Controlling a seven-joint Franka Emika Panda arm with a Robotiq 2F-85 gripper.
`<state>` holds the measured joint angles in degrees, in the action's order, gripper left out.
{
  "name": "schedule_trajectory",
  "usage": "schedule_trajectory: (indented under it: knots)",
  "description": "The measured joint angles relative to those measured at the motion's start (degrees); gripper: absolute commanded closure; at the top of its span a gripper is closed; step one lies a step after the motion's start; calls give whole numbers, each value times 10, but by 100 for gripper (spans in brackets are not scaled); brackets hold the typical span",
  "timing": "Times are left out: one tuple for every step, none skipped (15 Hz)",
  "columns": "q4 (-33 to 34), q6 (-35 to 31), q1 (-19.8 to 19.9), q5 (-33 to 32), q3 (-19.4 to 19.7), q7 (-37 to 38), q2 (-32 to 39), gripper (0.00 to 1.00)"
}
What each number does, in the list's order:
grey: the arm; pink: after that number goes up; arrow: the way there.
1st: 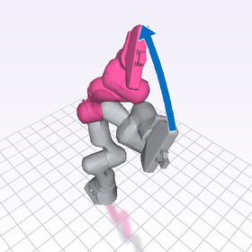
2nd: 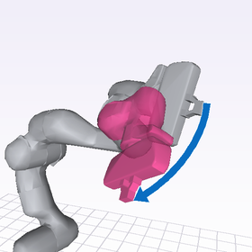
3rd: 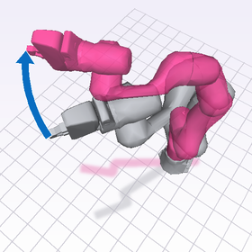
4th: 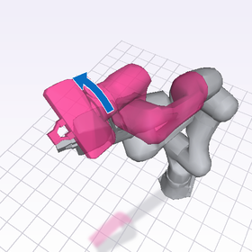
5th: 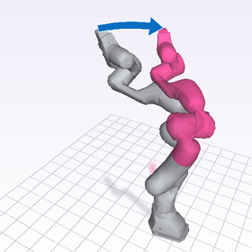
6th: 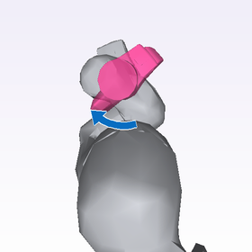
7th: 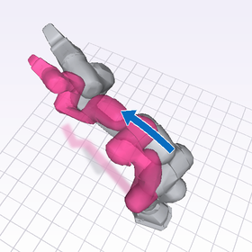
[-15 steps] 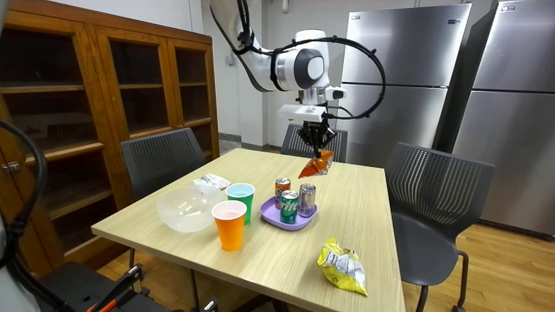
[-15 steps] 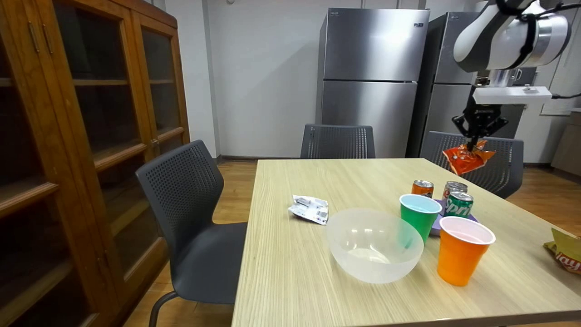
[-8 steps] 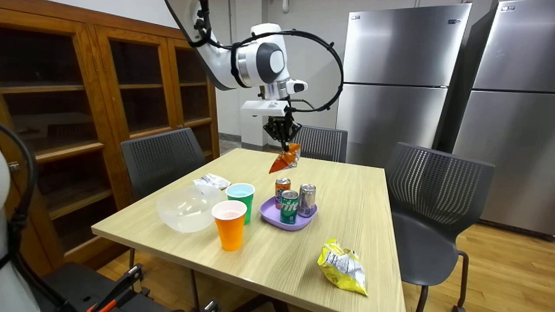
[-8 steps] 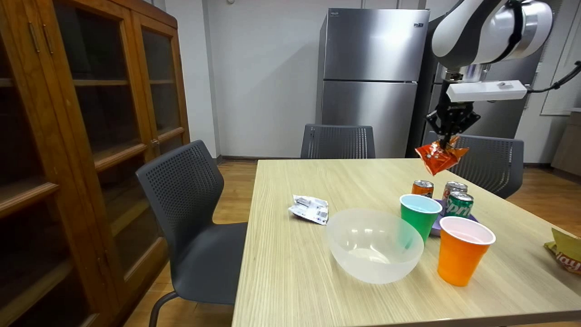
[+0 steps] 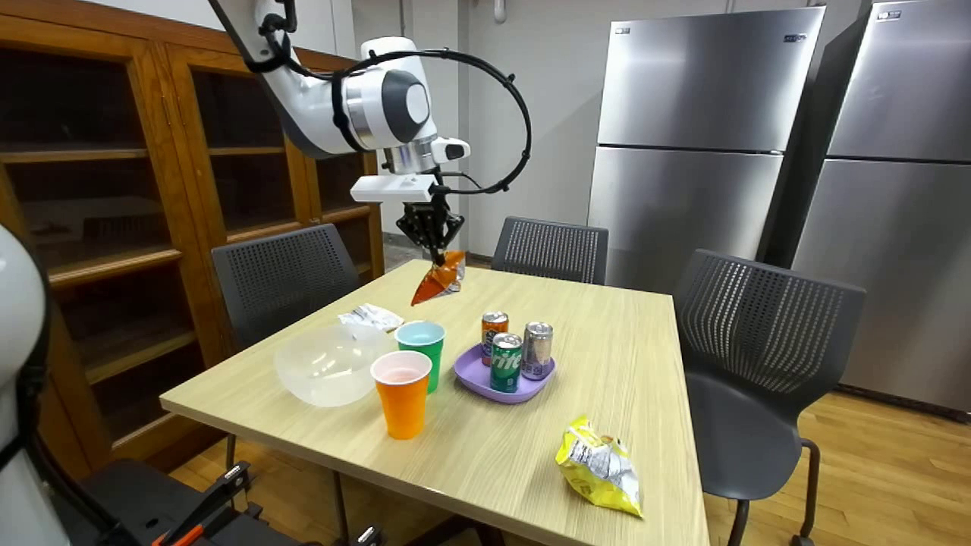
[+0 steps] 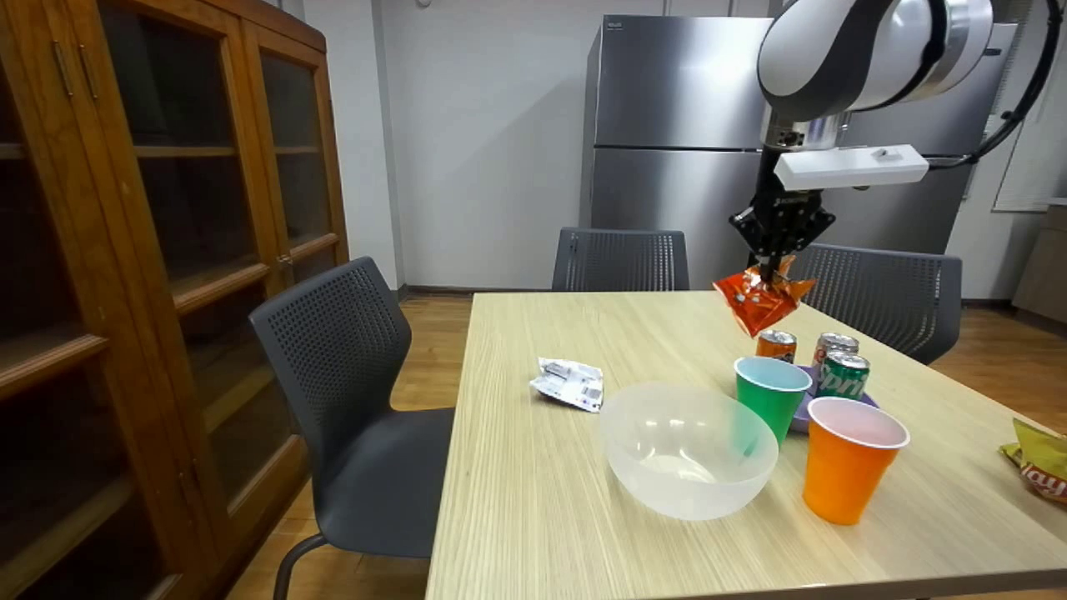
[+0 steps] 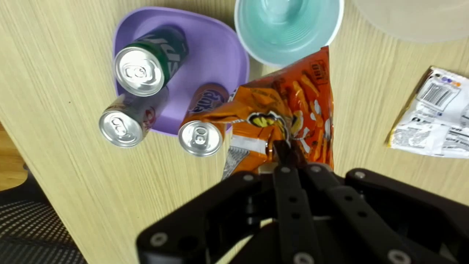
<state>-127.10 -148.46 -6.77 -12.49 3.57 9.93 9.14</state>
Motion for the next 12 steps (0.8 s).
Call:
schedule_trajectory:
  knots:
    - [-10,0,-5,-6,-7,7,-7,100]
    - [-20,-1,-10,-12,-14,12,-14,100]
    - [-30,-1,-14,-16,-22,16,-20,100]
    - [-39,-1,-17,-19,-29,18,-26,100]
    - [-47,-1,-19,-22,-36,18,-32,100]
    - [-56,-1,-22,-25,-42,18,-37,100]
    - [-65,-1,-24,-29,-49,18,-43,100]
    - [-73,-1,-25,-34,-55,18,-48,100]
    - [-83,-2,-26,-39,-62,18,-52,100]
    - [-92,-2,-27,-45,-68,17,-56,100]
    - [-102,-2,-29,-52,-74,17,-60,100]
    - [-111,-3,-30,-59,-79,17,-63,100]
